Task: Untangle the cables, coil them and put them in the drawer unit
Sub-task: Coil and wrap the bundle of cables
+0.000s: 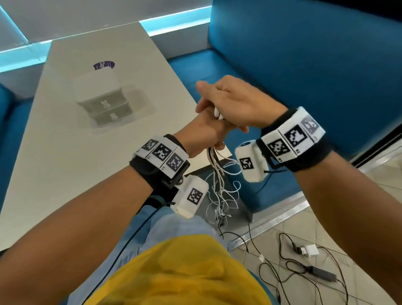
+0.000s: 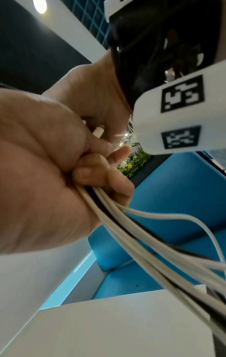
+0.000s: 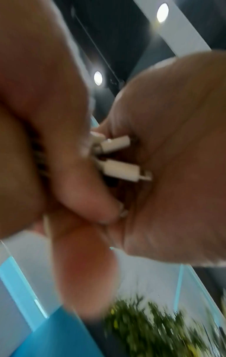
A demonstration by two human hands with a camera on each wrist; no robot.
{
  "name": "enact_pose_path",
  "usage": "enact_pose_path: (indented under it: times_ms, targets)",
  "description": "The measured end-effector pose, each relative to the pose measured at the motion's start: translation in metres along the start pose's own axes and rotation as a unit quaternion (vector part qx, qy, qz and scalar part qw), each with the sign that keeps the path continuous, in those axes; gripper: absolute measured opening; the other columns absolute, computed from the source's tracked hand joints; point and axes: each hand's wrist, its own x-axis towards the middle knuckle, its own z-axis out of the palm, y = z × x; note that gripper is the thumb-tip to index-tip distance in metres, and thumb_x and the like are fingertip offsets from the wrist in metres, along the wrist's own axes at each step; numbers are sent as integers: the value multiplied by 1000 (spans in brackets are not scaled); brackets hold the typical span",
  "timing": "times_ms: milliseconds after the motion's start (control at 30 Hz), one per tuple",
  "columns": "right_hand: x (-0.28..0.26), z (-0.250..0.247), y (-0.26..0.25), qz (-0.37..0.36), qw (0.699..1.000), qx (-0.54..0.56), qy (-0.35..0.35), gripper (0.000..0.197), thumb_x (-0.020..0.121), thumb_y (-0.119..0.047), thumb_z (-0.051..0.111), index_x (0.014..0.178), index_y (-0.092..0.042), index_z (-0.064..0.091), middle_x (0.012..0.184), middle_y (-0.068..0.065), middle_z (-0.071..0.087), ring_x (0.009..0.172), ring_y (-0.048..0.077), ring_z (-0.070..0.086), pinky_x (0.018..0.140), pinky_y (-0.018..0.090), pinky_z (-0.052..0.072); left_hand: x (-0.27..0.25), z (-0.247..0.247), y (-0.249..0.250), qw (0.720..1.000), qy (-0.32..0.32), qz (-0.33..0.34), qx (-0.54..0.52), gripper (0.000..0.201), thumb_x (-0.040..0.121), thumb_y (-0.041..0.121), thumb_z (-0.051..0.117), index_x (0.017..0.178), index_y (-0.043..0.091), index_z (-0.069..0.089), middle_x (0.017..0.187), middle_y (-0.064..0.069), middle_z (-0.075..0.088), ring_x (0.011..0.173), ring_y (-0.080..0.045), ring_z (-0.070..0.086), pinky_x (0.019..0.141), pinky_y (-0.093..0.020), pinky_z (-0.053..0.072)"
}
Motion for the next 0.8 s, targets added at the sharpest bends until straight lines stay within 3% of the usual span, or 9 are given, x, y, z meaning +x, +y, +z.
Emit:
enact_pose_path:
  times_ms: [100,200,267,333,400,467,500,633,800]
  targets:
    - [5,13,-9,-29,997,-45,48,52,100,-45,33,80,-22,75,80,-9,70,69,7,60,62,16,43,0,-6,-1,999,15,12,51,27,84,-9,44,75,15,51,49,11,50,47,-6,37,60,-36,37]
    - [8,21,-8,-32,996,-54,62,52,101,-44,31,86,-20,75,87,-8,71,85,13,63,83,27,44,2,-9,-6,996,50,6,79,24,87,-8,43,79,13,51,57,-1,41,52,-14,33,58,-38,37]
    - [10,16,-3,-3,990,101,95,51,101,-49,30,96,-20,73,89,-5,71,77,8,65,67,20,46,4,-8,-4,997,48,15,55,28,81,8,48,62,26,56,47,11,41,48,-12,29,49,-29,31]
    - [11,15,5,51,942,286,169,54,101,-51,27,101,-20,70,84,0,70,62,3,63,50,13,44,10,-10,3,997,78,10,-12,30,79,17,51,51,26,56,39,12,34,40,-10,25,45,-22,22]
    - [10,28,13,118,894,405,152,57,100,-56,23,91,-26,70,72,3,69,58,10,64,58,24,52,19,-14,9,981,143,-9,-129,30,94,24,54,65,22,56,38,11,33,32,-5,26,41,-18,19]
    - [6,55,22,155,871,463,61,60,97,-61,21,78,-29,68,58,9,63,53,23,62,61,35,53,26,-20,10,954,200,-2,-223,34,101,29,47,71,14,50,37,9,28,31,-5,22,36,-17,19]
    - [3,67,26,162,871,463,31,65,97,-62,20,73,-24,68,53,10,57,48,25,57,58,34,52,29,-24,8,942,220,6,-253,35,101,31,45,72,12,50,39,8,24,32,-6,19,36,-17,19]
    - [-9,97,61,163,959,231,9,75,99,-56,20,57,-9,61,38,-2,39,38,16,41,50,26,38,29,-56,-8,899,280,-9,-337,42,101,42,40,71,15,51,44,8,18,38,-8,15,36,-19,21]
    - [-12,102,98,206,967,149,-13,53,96,-39,32,59,-9,56,32,-6,39,38,15,38,54,27,37,25,-71,-29,911,317,-25,-264,40,100,38,45,69,14,52,41,7,23,35,-8,16,38,-18,15]
